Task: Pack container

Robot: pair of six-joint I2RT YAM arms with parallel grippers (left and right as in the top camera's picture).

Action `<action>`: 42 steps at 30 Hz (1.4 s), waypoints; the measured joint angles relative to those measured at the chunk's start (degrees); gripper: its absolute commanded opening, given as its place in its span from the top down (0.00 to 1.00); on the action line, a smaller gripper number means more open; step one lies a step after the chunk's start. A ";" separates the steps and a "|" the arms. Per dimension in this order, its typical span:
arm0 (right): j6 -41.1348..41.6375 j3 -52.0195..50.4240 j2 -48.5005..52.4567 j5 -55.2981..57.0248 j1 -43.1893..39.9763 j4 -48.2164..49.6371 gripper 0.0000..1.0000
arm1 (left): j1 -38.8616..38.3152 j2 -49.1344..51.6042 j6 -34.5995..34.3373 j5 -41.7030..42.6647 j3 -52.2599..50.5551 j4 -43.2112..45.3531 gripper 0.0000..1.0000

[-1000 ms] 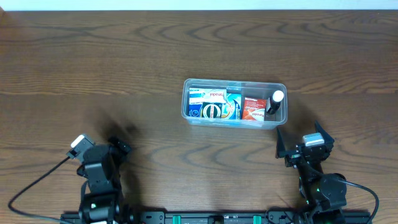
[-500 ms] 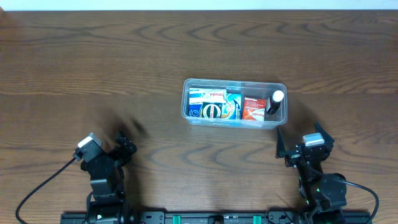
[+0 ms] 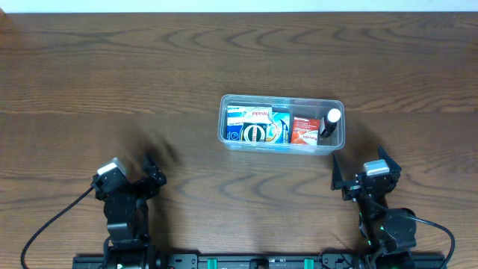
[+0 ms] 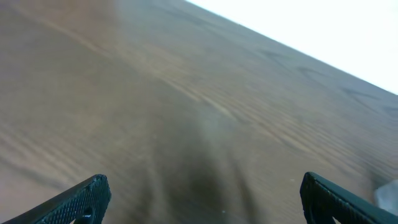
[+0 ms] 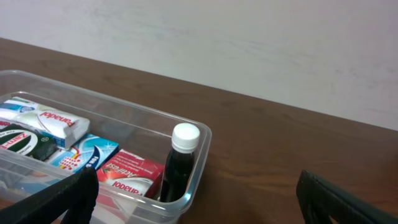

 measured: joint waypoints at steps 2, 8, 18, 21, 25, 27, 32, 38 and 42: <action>0.00 0.00 0.00 0.00 0.00 0.00 0.01 | -0.02 -1.22 1.66 1.46 -0.09 0.20 0.02; 0.00 0.00 0.00 0.00 0.00 0.00 0.01 | -0.22 -3.67 6.43 5.29 -0.20 0.31 0.02; 0.00 0.00 0.00 0.00 0.00 0.00 0.01 | -5.33 -9.27 15.21 6.78 -0.22 0.37 0.02; 0.00 0.00 0.00 0.00 0.00 0.00 0.01 | -5.57 -9.97 16.06 5.62 -0.24 0.37 0.02; 0.00 0.00 0.00 0.00 0.00 0.00 0.01 | -6.21 -9.97 16.76 4.50 -0.26 0.37 0.02; 0.00 0.00 0.00 0.00 0.00 0.00 0.01 | -6.34 -9.97 16.87 4.07 -0.26 0.37 0.02; 0.00 0.00 0.00 0.00 0.00 0.00 0.01 | -6.38 -9.97 16.92 3.10 -0.26 0.42 0.02; 0.00 0.00 0.00 0.00 0.00 0.00 0.01 | -6.38 -9.97 17.05 3.08 -0.26 0.42 0.02; 0.00 0.00 0.00 0.00 0.00 0.00 0.01 | -6.38 -9.97 17.05 3.10 -0.26 0.42 0.02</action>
